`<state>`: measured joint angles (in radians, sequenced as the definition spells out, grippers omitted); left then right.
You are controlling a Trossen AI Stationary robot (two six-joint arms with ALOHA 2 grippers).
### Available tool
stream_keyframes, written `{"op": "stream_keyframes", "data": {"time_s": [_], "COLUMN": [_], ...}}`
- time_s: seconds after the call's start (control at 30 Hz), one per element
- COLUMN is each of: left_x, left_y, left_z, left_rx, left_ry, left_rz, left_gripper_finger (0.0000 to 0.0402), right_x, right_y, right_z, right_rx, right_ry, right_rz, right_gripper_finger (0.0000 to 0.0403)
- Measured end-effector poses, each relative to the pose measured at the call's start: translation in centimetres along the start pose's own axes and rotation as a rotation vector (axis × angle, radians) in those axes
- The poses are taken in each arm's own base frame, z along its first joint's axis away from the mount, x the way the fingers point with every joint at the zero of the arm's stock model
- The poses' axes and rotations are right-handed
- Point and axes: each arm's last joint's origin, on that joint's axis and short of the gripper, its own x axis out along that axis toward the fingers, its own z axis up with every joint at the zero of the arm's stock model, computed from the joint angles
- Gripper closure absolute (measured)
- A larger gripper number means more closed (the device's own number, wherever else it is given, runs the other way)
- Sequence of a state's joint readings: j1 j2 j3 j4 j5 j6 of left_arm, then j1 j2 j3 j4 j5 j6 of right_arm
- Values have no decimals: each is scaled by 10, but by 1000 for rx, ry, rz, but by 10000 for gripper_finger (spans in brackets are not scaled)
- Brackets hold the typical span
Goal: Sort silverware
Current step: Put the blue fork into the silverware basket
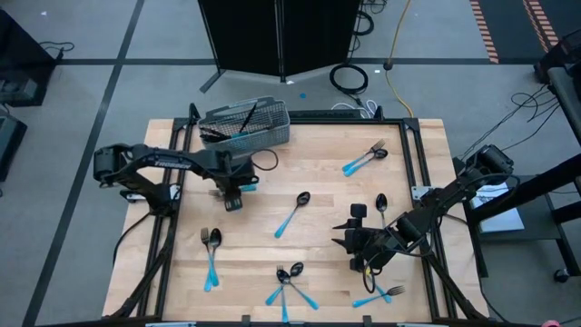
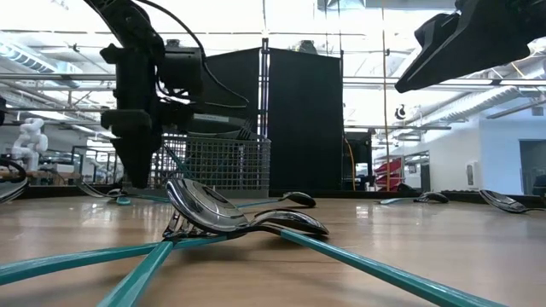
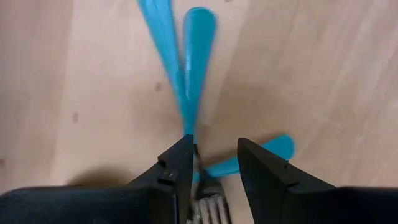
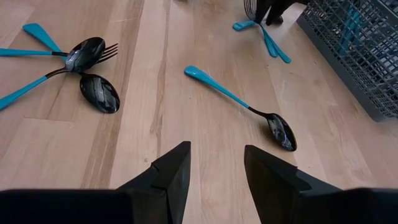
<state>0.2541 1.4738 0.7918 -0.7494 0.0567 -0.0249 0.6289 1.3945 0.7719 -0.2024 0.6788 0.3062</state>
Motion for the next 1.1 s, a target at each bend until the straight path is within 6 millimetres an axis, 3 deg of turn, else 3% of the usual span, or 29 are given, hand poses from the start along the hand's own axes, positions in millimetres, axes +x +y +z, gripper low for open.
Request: {"op": "stream_keyframes", "data": {"time_s": [0.27,1.1], "left_x": [1,13], "left_y": [-10,-8], "left_z": [-1,-13], "left_rx": [24,-21], "left_ry": [1,29], "left_rz": [15,88], "left_gripper_finger": [279,279], "right_x": [0,0], "right_y": [0,0], "right_z": [0,0], "right_rx": [3,4], "right_ry": [0,1], "right_rz": [0,4], "right_gripper_finger": [259,259]}}
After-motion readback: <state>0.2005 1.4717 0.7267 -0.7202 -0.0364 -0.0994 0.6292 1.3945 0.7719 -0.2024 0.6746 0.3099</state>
